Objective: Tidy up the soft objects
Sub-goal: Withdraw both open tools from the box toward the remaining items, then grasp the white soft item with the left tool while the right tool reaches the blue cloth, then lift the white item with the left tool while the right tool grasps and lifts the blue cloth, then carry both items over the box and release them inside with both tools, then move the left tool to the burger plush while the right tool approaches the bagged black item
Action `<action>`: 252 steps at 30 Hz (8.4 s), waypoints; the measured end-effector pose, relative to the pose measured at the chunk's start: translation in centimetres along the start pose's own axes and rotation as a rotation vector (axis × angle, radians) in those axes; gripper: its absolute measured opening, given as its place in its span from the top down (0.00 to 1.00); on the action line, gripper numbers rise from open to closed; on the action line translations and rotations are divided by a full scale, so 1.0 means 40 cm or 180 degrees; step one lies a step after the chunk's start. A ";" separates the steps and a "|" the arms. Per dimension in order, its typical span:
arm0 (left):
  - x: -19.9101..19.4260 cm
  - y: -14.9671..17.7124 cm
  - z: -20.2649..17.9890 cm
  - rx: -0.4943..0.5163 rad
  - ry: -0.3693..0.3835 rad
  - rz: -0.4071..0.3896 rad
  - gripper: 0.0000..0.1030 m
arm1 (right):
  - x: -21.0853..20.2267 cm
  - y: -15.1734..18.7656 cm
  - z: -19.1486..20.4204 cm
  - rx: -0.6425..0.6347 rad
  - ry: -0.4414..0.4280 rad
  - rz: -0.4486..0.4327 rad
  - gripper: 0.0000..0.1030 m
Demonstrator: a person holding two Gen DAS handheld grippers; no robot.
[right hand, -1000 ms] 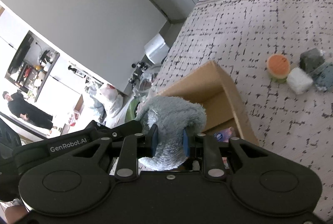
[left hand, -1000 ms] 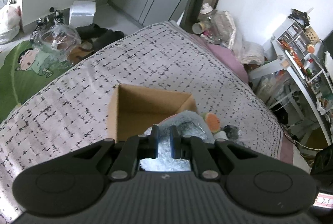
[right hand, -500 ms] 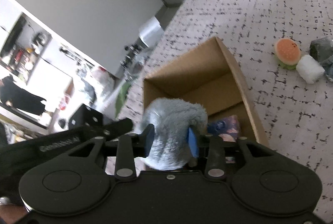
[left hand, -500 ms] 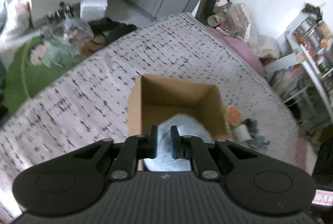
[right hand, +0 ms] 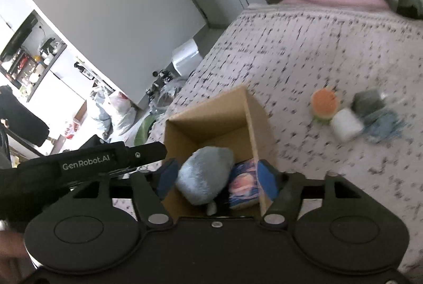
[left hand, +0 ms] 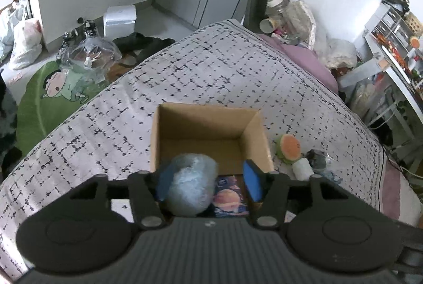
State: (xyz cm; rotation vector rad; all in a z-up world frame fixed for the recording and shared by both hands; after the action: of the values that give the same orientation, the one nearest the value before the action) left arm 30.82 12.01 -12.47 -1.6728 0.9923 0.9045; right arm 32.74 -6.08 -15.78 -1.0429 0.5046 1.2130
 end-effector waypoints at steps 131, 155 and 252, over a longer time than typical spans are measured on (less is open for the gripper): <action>0.139 0.022 -0.461 0.0314 0.0223 0.0174 0.70 | -0.135 -0.037 -0.459 0.0575 0.0101 -0.0655 0.86; 0.074 -0.035 -0.258 0.0285 0.0360 0.0059 0.70 | -0.089 -0.059 -0.236 0.0266 0.0254 -0.0574 0.86; 0.262 -0.120 -0.375 0.0407 -0.0148 0.0397 0.28 | -0.029 -0.167 -0.497 0.0812 0.0163 -0.0343 0.21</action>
State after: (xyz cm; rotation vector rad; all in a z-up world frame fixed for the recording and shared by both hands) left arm 41.12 -3.42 -16.14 -1.4900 1.1091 0.9371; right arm 42.51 -23.69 -21.72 -0.8730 0.6179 0.9996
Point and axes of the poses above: each gripper's, at about its wrist camera, not at the fingertips, and x roughly the way its jaws point, z to its left, y to its underside, the point moved 8 cm from there along x, roughly the way its jaws point, and after that the axes turned 12 degrees about z, right-handed, at the moved point
